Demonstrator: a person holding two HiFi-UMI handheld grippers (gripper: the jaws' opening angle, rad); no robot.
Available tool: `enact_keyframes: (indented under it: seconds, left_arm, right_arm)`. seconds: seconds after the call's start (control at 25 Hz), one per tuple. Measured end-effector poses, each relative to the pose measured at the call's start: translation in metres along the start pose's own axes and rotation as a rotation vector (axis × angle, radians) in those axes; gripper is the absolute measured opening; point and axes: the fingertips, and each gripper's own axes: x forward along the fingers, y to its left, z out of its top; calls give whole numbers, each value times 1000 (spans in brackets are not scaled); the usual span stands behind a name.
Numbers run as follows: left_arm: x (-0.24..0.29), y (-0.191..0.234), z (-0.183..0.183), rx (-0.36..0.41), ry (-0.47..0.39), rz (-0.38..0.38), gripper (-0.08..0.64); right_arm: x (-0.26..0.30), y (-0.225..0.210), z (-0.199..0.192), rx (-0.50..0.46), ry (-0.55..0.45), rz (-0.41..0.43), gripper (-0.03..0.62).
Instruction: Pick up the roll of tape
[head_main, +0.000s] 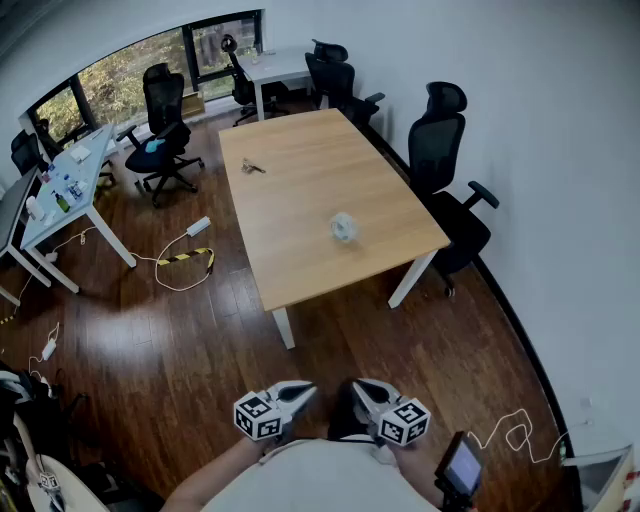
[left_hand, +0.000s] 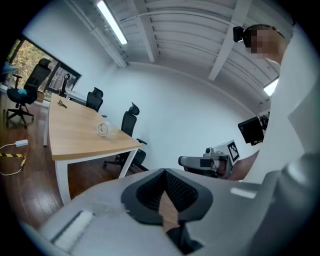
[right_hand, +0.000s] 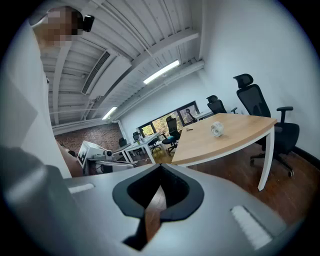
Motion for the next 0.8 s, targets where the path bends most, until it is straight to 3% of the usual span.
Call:
enact_keyframes:
  seconds: [0.2, 0.48, 0.8]
  left_arm:
    - [28, 40, 25, -39, -4, 43, 5]
    - [81, 85, 78, -82, -46, 98, 5]
    - [136, 128, 105, -195, -74, 152, 5]
  right_arm:
    - [25, -39, 38, -39, 20, 43, 6]
    - [51, -107, 82, -18, 41, 81, 6]
    - [70, -174, 123, -1, 43, 114, 6]
